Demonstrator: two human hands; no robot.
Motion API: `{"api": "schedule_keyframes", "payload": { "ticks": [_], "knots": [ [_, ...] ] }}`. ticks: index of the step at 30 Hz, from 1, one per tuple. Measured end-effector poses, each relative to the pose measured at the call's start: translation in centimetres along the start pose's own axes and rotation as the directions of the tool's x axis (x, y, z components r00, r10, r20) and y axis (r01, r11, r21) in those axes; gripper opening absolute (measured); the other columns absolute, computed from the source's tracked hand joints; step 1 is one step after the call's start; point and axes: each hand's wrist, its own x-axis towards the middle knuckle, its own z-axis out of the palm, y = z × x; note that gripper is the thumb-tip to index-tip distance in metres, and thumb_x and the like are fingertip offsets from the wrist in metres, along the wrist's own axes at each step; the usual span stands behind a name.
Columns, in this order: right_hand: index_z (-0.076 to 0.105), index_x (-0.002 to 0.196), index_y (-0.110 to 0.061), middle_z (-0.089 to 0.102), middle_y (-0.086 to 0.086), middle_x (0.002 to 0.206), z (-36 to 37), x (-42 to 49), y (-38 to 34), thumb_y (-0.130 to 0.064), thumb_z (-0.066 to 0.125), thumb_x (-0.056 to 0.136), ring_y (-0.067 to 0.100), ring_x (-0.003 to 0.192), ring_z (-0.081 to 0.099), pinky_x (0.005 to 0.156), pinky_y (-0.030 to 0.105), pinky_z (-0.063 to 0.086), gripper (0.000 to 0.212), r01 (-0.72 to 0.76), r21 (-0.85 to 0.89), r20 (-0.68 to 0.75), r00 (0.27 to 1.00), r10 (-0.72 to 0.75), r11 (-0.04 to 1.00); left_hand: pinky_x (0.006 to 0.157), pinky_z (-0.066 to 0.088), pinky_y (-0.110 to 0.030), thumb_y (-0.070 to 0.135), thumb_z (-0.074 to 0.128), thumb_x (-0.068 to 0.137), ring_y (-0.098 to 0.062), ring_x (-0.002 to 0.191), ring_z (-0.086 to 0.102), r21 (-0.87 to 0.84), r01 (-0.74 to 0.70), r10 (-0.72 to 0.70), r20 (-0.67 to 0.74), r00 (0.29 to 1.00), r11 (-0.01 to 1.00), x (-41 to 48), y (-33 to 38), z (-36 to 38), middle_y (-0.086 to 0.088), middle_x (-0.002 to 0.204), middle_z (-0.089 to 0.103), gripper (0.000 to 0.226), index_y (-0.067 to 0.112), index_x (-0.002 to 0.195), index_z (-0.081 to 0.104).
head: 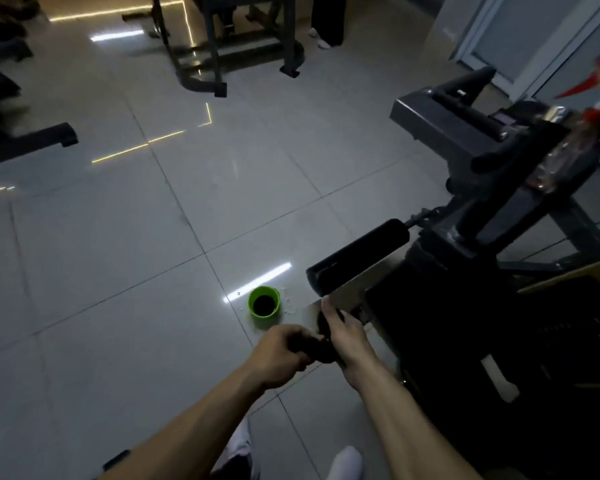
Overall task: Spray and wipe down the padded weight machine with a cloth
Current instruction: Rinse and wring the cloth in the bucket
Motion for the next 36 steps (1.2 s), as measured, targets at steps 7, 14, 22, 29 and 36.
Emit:
{"api": "schedule_keyframes", "payload": {
  "ticks": [7, 14, 22, 29, 36],
  "knots": [
    [0.066, 0.126, -0.008, 0.076, 0.013, 0.103, 2.9, 6.5, -0.4, -0.059, 0.039, 0.105, 0.029, 0.088, 0.074, 0.071, 0.037, 0.060, 0.062, -0.218, -0.066, 0.121, 0.967, 0.225, 0.974, 0.070, 0.048, -0.011, 0.029, 0.089, 0.076, -0.006, 0.090, 0.065, 0.111, -0.070, 0.094, -0.227, 0.969, 0.991, 5.8, -3.1, -3.5, 0.022, 0.126, 0.057, 0.070, 0.036, 0.136, 0.054],
    [0.066, 0.106, -0.007, 0.057, 0.002, 0.065, 4.4, 16.5, 4.4, -0.040, 0.047, 0.108, 0.015, 0.047, 0.040, 0.047, 0.025, 0.020, 0.038, -0.200, -0.106, 0.319, 0.921, 0.224, 0.974, 0.096, 0.057, -0.029, 0.014, 0.090, 0.075, -0.004, 0.108, 0.068, -0.025, -0.099, 0.094, -0.156, 0.983, 0.995, 15.0, -10.6, -5.1, 0.011, 0.114, 0.072, 0.056, 0.027, 0.125, 0.068],
    [0.077, 0.109, -0.019, 0.068, 0.000, 0.074, 11.1, 36.6, 18.5, -0.059, 0.052, 0.101, 0.008, 0.051, 0.045, 0.044, 0.023, 0.027, 0.048, -0.072, -0.072, 0.248, 0.965, 0.087, 0.995, 0.062, 0.052, -0.023, 0.005, 0.086, 0.076, -0.014, 0.078, 0.074, -0.226, 0.088, -0.146, -0.255, 0.956, 0.970, 31.8, -27.7, -7.0, 0.000, 0.096, 0.077, 0.031, 0.019, 0.101, 0.077],
    [0.045, 0.116, -0.036, 0.069, -0.010, 0.102, 15.5, 50.9, 27.0, -0.066, 0.045, 0.098, 0.008, 0.087, 0.066, 0.070, 0.021, 0.052, 0.035, 0.523, -0.518, 0.282, 0.852, -0.442, 0.677, 0.041, 0.041, -0.016, 0.009, 0.066, 0.087, -0.012, 0.053, 0.056, -0.789, 0.371, -0.553, 0.047, 0.832, 0.490, 45.3, -39.7, -8.1, -0.007, 0.073, 0.062, 0.005, 0.007, 0.092, 0.065],
    [0.046, 0.135, -0.022, 0.068, 0.004, 0.123, 15.0, 60.9, 31.8, -0.070, 0.066, 0.083, 0.028, 0.102, 0.067, 0.081, 0.042, 0.054, 0.074, 0.764, -0.617, 0.636, 0.625, -0.452, 0.187, 0.035, 0.034, -0.014, 0.011, 0.063, 0.080, -0.013, 0.039, 0.044, -0.789, 0.394, -0.591, 0.049, 0.805, 0.471, 51.7, -46.4, -8.5, -0.005, 0.070, 0.056, 0.011, 0.009, 0.090, 0.060]
  ]
}}
